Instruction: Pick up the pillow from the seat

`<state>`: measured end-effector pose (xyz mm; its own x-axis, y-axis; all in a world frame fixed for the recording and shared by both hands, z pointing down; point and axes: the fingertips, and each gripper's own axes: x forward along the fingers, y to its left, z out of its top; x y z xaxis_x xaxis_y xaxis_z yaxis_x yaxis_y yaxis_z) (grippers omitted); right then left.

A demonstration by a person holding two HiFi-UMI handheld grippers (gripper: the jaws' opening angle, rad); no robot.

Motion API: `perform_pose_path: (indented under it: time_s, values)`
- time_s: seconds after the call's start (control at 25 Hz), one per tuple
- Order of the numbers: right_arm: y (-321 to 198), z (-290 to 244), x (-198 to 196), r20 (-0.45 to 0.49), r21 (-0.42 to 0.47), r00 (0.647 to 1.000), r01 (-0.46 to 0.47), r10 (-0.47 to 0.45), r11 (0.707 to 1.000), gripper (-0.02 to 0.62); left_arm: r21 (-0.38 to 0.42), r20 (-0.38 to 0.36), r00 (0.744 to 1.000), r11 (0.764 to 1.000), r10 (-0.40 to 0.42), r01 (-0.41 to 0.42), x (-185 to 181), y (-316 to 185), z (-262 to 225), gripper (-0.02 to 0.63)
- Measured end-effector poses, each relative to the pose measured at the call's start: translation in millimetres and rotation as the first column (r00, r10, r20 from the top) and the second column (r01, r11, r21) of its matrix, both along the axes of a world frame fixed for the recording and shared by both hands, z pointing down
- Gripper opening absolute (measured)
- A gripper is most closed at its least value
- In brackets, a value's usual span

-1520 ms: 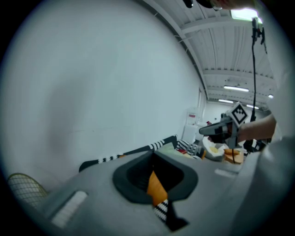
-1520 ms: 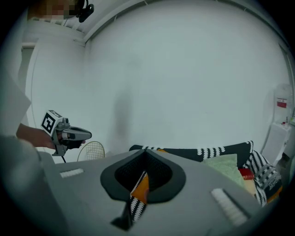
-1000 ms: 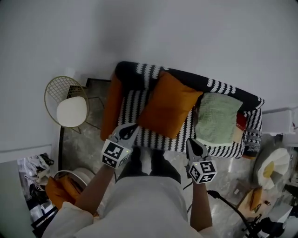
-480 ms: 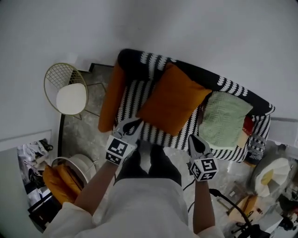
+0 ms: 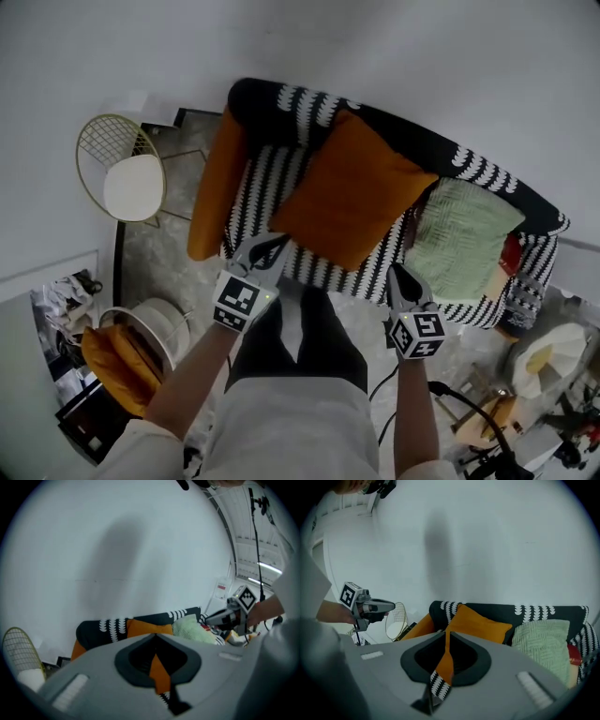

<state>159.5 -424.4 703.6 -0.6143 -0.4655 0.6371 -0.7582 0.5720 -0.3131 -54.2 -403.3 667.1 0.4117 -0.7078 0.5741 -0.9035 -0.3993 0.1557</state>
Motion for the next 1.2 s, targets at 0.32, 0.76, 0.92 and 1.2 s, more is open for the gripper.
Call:
perform_pose_path:
  time_s: [0.32, 0.76, 0.92, 1.2]
  values:
    - [-19.9, 66.9, 7.0, 0.010, -0.061, 1.000, -0.018, 0.019, 0.998, 0.046, -0.050, -0.012, 1.000, 0.999, -0.017, 0.016, 8.8, -21.6, 66.1, 0.018]
    - [-46.9, 162.8, 28.8, 0.016, -0.108, 0.996, -0.085, 0.087, 0.991, 0.072, -0.106, 0.007, 0.999, 0.993, -0.041, 0.041, 9.8, -54.7, 173.1, 0.046]
    - [-53.7, 196.7, 31.9, 0.020, -0.136, 0.995, -0.097, 0.101, 0.986, 0.098, -0.138, 0.013, 1.000, 0.990, -0.008, 0.010, 14.5, -63.2, 211.2, 0.075]
    - [-63.0, 249.6, 36.9, 0.008, -0.176, 0.994, -0.102, 0.105, 0.979, 0.150, -0.181, 0.031, 0.999, 0.983, 0.012, -0.006, 20.8, -72.9, 267.3, 0.127]
